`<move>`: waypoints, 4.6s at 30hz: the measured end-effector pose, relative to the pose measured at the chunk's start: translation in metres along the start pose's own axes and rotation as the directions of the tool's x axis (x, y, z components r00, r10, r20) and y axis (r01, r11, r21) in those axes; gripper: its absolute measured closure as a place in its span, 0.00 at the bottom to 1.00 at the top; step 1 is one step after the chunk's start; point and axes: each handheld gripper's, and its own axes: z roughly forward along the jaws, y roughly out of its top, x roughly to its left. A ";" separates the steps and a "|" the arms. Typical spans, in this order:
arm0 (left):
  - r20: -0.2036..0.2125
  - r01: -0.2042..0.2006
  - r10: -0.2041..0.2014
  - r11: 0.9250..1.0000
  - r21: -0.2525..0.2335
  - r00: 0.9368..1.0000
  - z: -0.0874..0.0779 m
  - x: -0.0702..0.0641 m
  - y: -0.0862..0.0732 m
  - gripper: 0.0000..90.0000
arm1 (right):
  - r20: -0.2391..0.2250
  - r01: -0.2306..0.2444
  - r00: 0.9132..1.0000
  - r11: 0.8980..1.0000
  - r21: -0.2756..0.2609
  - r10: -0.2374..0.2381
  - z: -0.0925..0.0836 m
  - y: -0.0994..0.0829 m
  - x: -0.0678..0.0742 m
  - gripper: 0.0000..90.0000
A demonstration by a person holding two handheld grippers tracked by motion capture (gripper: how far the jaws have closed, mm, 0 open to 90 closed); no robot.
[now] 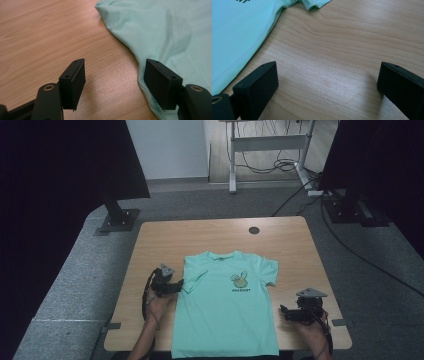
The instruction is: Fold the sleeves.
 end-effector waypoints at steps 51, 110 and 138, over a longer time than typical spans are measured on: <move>0.104 0.089 -0.080 0.992 -0.089 0.991 -0.097 0.012 -0.055 0.13 | -0.003 0.003 1.000 1.000 0.003 -0.003 0.000 0.000 0.000 0.02; 0.038 0.122 -0.125 0.991 0.054 0.991 -0.085 0.011 -0.089 0.00 | -0.039 -0.028 0.999 0.995 -0.096 0.024 0.036 0.078 -0.019 0.09; 0.038 0.122 -0.124 0.991 0.055 0.992 -0.085 0.012 -0.089 0.00 | -0.031 -0.031 0.999 0.997 -0.075 0.029 0.092 0.116 -0.045 0.49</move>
